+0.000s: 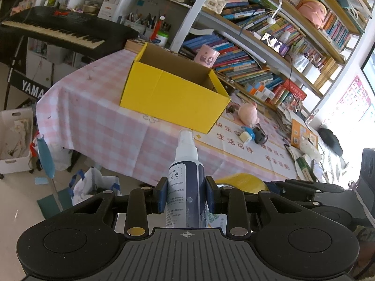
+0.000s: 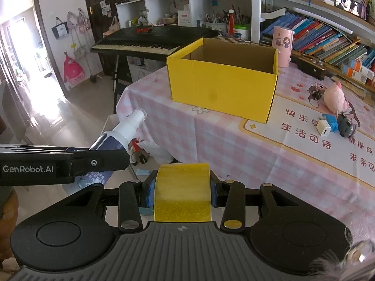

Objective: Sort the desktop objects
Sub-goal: 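Carry the spray bottle and tape roll with both grippers over the yellow box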

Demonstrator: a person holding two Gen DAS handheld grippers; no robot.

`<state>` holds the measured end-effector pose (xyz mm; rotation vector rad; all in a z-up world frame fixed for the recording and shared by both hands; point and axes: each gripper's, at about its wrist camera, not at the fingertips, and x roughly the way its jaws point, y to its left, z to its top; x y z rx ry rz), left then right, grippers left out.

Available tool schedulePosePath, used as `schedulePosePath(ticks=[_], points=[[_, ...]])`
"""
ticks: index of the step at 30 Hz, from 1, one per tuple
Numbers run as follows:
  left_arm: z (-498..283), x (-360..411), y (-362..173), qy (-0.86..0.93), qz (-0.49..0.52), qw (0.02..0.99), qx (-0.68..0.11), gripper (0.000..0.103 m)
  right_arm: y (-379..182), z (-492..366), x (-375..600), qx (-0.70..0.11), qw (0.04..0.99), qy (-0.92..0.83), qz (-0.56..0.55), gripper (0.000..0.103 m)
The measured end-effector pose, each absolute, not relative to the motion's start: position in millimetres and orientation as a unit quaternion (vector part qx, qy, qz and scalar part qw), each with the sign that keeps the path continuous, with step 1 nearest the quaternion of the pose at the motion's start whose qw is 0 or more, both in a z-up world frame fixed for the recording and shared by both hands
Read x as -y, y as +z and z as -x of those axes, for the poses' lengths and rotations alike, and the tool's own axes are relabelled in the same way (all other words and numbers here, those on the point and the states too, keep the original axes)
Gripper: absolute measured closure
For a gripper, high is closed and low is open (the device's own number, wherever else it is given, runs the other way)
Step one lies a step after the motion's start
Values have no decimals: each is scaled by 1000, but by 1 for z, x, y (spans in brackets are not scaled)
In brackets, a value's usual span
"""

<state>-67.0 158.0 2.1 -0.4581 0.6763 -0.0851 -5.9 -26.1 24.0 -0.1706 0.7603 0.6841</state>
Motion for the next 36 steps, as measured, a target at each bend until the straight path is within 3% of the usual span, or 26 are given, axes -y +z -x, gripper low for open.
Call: schedulePosePath(ticks=[22, 36], points=[[-2, -166, -3, -37, 219, 914, -340, 72, 21, -56, 13, -369, 863, 333, 89, 64], [-83, -172, 36, -20, 195, 940, -278, 72, 71, -150, 15, -284, 893, 343, 71, 64]])
